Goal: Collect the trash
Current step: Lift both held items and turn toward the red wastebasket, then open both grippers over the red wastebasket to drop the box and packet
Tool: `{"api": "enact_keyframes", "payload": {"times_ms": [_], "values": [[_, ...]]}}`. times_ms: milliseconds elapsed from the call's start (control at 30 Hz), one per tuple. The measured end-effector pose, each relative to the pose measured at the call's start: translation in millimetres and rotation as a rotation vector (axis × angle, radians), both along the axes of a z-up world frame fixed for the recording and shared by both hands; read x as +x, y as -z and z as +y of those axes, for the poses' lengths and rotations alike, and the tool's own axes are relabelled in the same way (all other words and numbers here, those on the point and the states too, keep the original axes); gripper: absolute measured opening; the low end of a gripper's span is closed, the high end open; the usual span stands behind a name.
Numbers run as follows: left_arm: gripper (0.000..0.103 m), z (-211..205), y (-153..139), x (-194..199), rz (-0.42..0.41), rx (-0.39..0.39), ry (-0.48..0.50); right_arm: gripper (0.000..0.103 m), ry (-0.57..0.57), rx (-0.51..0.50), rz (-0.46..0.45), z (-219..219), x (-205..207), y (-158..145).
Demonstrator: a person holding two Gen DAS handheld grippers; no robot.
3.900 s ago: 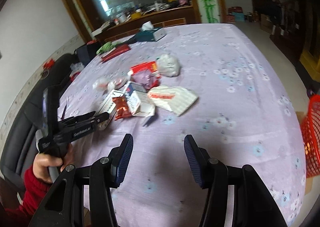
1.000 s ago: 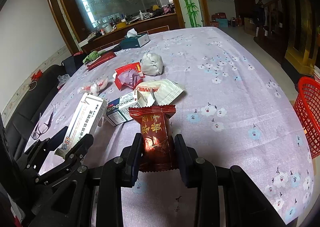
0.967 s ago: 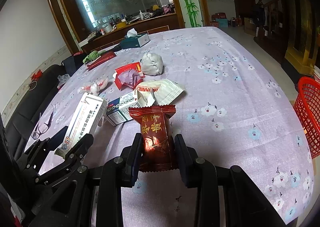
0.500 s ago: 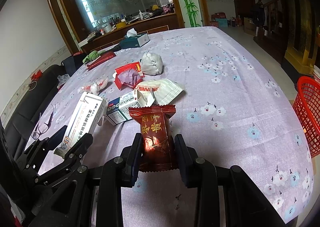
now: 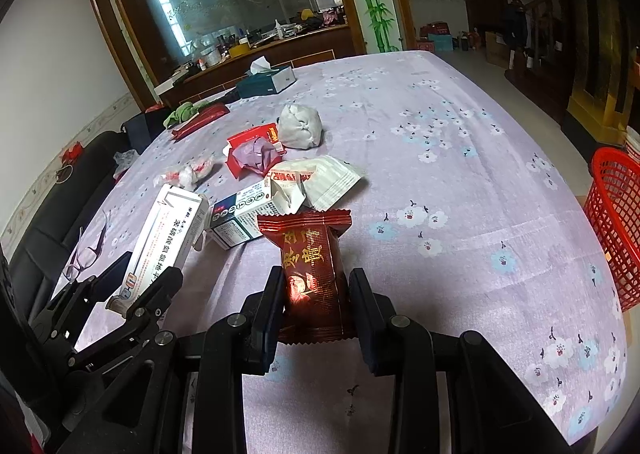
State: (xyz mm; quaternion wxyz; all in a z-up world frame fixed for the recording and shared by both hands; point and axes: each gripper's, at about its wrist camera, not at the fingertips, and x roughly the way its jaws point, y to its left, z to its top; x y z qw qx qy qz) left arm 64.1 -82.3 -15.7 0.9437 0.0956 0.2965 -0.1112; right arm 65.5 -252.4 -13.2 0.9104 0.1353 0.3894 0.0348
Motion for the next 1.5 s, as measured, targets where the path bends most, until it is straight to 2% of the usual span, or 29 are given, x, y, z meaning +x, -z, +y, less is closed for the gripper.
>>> {"api": "enact_keyframes", "payload": {"times_ms": [500, 833, 1033, 1200, 1400, 1500], "values": [[0.052, -4, -4, -3, 0.001, 0.006, 0.005, 0.035, 0.012, 0.013, -0.005, -7, -4, -3], [0.053, -17, -8, -2, 0.018, 0.004, 0.051, 0.035, 0.045, 0.035, -0.014, -23, -11, -6], [0.053, -35, -19, 0, 0.049, -0.024, 0.133, 0.035, 0.117, 0.064, -0.037, -57, -22, -14], [0.053, -66, -27, 3, 0.104, -0.059, 0.241, 0.035, 0.226, 0.083, -0.069, -106, -40, -25], [0.053, -127, -40, 10, 0.216, -0.107, 0.426, 0.035, 0.395, 0.105, -0.093, -184, -68, -36], [0.053, -163, -49, 10, 0.23, -0.11, 0.503, 0.035, 0.479, 0.112, -0.098, -222, -83, -40]]}}
